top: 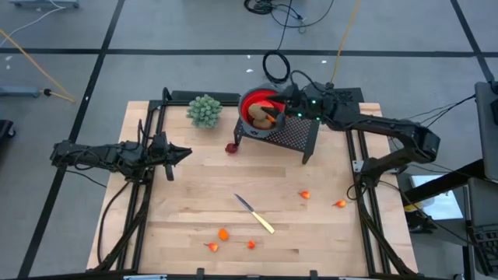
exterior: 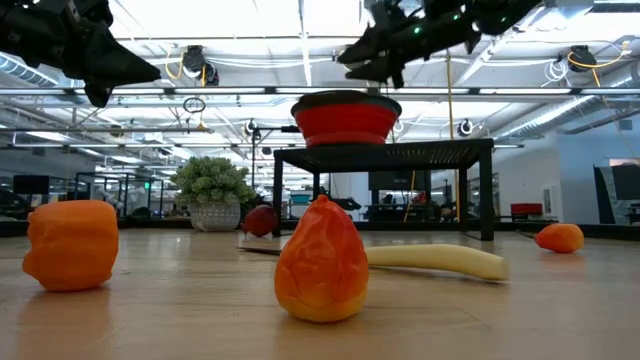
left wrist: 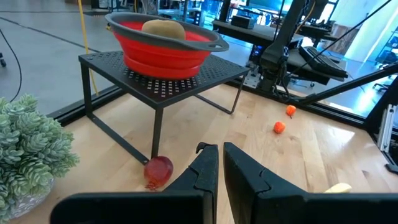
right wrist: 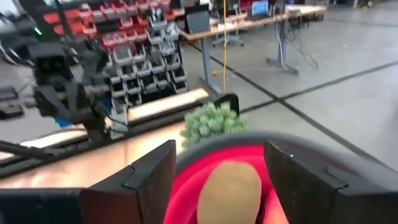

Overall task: Pick & Place Fruit
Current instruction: Put the red pomegranate into the red strainer bowl on the shelf

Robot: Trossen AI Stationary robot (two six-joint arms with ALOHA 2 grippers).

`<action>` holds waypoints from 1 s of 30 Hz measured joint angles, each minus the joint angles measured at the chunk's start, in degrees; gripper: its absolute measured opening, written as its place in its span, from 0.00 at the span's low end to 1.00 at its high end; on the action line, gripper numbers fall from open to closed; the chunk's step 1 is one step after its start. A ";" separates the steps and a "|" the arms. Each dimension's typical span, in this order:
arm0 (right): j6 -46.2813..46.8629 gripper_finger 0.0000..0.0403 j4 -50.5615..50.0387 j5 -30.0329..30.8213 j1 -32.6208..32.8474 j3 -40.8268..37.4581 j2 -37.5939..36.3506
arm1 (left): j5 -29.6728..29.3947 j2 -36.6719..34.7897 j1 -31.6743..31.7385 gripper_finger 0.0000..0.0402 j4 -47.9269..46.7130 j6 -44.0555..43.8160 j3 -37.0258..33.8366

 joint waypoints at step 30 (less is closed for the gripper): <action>-4.57 0.00 -19.43 3.30 11.35 -0.54 -22.96 | 0.02 -0.01 0.00 0.06 0.02 0.04 0.00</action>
